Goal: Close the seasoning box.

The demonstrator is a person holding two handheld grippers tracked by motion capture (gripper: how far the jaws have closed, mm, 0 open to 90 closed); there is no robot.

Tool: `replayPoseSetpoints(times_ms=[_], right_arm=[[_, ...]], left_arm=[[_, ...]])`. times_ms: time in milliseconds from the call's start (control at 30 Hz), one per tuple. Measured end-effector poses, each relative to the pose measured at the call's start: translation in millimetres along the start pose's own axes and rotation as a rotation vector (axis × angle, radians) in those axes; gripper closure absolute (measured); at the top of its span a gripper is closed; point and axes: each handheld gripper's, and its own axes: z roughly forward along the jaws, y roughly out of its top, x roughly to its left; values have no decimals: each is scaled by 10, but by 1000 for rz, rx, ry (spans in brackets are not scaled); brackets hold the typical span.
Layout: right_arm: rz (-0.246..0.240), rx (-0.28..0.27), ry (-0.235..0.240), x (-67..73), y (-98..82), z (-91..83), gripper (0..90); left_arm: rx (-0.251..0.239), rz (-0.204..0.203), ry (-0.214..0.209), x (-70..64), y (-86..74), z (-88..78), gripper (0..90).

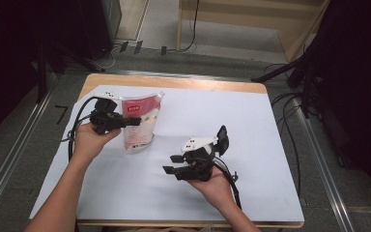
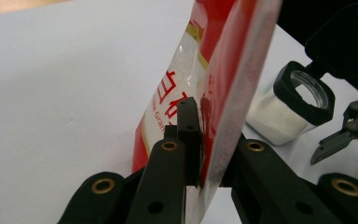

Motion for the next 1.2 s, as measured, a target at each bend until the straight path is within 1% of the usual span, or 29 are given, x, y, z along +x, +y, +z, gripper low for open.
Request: replayPoseSetpoints(times_ms=[33,167,200,267,300,367,433,500,533,700,733,767,800,867,933,967,1033,1067,1133,1200], right_arm=[[4,7,2,-6,-4,-12,530],[-13,14,4,-17,-30,-73,527],[-9,15,6,-21,-37,-95,526],[-6,9,11,-34,-52,-136,523],[-4,6,11,-41,-62,-155,518],[6,5,10,-56,-83,-198,517],[18,0,9,-76,-105,-253,516],[21,-6,7,-93,-119,-291,514],[24,-7,2,-100,-126,-314,512],[14,-22,-13,-140,-150,-401,508],[16,-25,-17,-143,-153,-419,508],[13,-28,-16,-150,-155,-434,508],[12,-30,-20,-154,-158,-448,508],[10,-33,-24,-164,-165,-478,508],[8,-38,-29,-175,-172,-505,509],[12,-38,-29,-178,-175,-519,509],[9,-41,-32,-194,-185,-546,511],[10,-39,-37,-197,-189,-558,511],[8,-38,-37,-209,-195,-581,512],[12,-39,-40,-225,-199,-609,515]], left_arm=[[-10,1,-3,-4,-26,-11,851],[-9,16,1,-24,-111,-60,829],[1,17,1,-22,-123,-76,824],[-8,4,-8,-18,-157,-91,814],[-3,-4,-10,-15,-167,-103,806],[-5,8,-17,-22,-190,-120,795],[-8,19,-8,-25,-193,-133,783],[-16,12,-5,-20,-195,-134,772],[-8,14,-5,-17,-196,-139,769],[-9,8,-10,-10,-207,-149,736],[-11,5,-19,-4,-209,-149,733],[-13,-1,-16,-8,-211,-152,729],[-10,4,-19,-6,-213,-159,725],[-10,-3,-6,-10,-218,-165,706],[-4,-13,-2,-11,-229,-178,691],[-4,-9,5,-22,-236,-187,683],[-6,-3,3,-34,-244,-207,671],[-14,-3,1,-37,-251,-216,655],[-9,-3,8,-41,-255,-232,639],[-8,-15,9,-40,-266,-246,612]])
